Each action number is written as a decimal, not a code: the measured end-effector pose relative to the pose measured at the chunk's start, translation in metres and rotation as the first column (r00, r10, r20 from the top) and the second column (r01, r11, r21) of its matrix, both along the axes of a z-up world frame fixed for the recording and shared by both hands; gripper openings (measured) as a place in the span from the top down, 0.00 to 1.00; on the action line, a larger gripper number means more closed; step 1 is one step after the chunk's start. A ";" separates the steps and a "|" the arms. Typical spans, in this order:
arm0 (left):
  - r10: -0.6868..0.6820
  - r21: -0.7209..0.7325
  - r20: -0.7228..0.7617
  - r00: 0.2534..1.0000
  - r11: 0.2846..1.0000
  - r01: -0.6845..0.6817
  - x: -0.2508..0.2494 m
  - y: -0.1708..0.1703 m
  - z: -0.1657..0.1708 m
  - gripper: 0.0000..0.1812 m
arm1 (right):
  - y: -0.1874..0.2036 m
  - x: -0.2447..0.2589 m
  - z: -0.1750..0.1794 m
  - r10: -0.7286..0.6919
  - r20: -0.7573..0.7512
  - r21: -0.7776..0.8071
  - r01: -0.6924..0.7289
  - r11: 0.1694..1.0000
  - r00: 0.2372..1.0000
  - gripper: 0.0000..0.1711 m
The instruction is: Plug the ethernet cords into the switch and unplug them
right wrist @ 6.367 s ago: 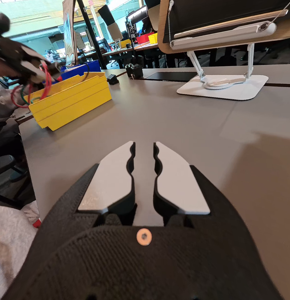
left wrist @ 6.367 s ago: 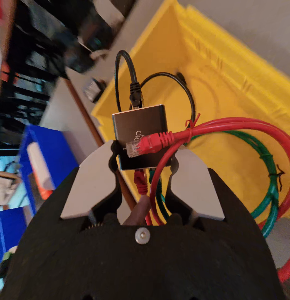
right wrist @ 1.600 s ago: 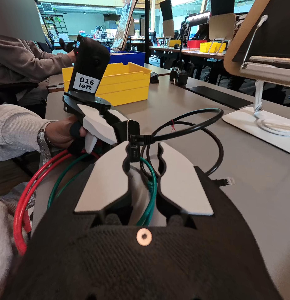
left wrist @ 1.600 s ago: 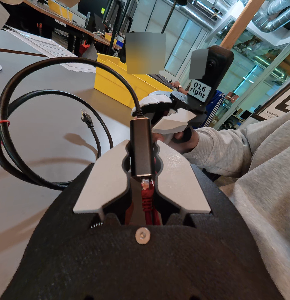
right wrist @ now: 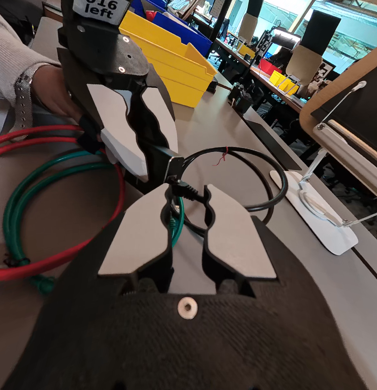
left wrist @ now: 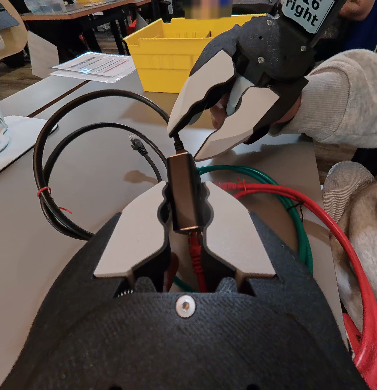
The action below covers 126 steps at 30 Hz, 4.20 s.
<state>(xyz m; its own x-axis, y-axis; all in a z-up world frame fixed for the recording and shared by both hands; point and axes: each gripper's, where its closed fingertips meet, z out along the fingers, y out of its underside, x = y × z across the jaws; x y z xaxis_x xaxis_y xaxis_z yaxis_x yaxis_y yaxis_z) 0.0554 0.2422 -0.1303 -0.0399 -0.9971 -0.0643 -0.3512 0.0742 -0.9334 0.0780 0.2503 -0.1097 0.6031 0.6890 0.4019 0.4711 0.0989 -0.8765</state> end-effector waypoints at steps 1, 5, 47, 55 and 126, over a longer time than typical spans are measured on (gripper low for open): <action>-0.006 0.006 -0.003 1.000 1.000 0.006 0.000 -0.001 0.000 0.85 | -0.001 -0.001 -0.001 0.011 0.010 0.003 -0.011 1.000 1.000 0.84; -0.047 0.054 -0.023 0.999 0.997 0.048 0.000 -0.006 -0.004 0.85 | -0.008 -0.002 -0.005 0.073 0.039 0.002 -0.073 0.997 0.997 0.85; -0.126 0.094 -0.051 0.991 0.987 0.130 0.000 -0.019 -0.008 0.86 | -0.021 -0.014 -0.024 0.127 0.108 -0.134 -0.112 0.985 0.986 0.90; -0.130 -0.070 0.035 0.991 0.989 0.133 0.000 -0.019 0.005 0.85 | -0.020 -0.015 -0.008 0.080 0.078 -0.120 -0.070 0.990 0.994 0.95; -0.071 -0.259 0.121 0.990 0.961 0.101 0.002 -0.008 0.018 0.85 | -0.008 -0.003 0.005 -0.043 0.009 -0.183 0.044 0.982 0.999 0.87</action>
